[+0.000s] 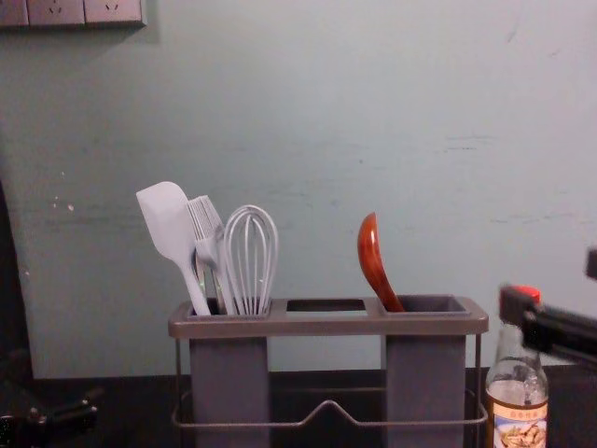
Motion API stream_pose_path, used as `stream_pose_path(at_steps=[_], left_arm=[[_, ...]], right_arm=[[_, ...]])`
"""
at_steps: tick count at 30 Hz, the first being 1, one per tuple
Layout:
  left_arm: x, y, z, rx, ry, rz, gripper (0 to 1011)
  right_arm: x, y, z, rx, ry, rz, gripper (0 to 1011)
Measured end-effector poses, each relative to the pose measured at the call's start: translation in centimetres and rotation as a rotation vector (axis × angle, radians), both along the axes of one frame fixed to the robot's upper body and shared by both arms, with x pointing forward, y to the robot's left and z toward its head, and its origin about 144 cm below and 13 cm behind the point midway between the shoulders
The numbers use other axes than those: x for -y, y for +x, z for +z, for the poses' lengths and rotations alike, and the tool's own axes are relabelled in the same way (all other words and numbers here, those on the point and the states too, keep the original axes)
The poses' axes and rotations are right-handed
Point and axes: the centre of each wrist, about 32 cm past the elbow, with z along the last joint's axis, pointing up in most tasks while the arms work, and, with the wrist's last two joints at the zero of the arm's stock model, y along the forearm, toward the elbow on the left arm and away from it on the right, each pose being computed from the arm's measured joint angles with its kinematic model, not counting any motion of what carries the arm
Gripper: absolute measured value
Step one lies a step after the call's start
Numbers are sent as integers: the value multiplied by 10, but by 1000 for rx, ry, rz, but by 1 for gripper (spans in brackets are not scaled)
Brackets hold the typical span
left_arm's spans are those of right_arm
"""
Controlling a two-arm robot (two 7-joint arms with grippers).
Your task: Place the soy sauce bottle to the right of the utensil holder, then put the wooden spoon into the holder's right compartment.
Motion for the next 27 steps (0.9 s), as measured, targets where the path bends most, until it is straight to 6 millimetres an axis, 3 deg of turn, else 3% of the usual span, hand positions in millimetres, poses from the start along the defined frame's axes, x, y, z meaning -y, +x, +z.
stream_pose_path(at_steps=[5,13,27], left_arm=[[0,0,0,0,0,0,1005],[0,0,0,0,0,0,1005],[0,0,0,0,0,0,1005]], right_arm=[[7,-14,0,-76,-37,-68,1002],[23,-14,-5,-131,-63,-170,1002],[46,25,-17,-176,-96,-280,1003]])
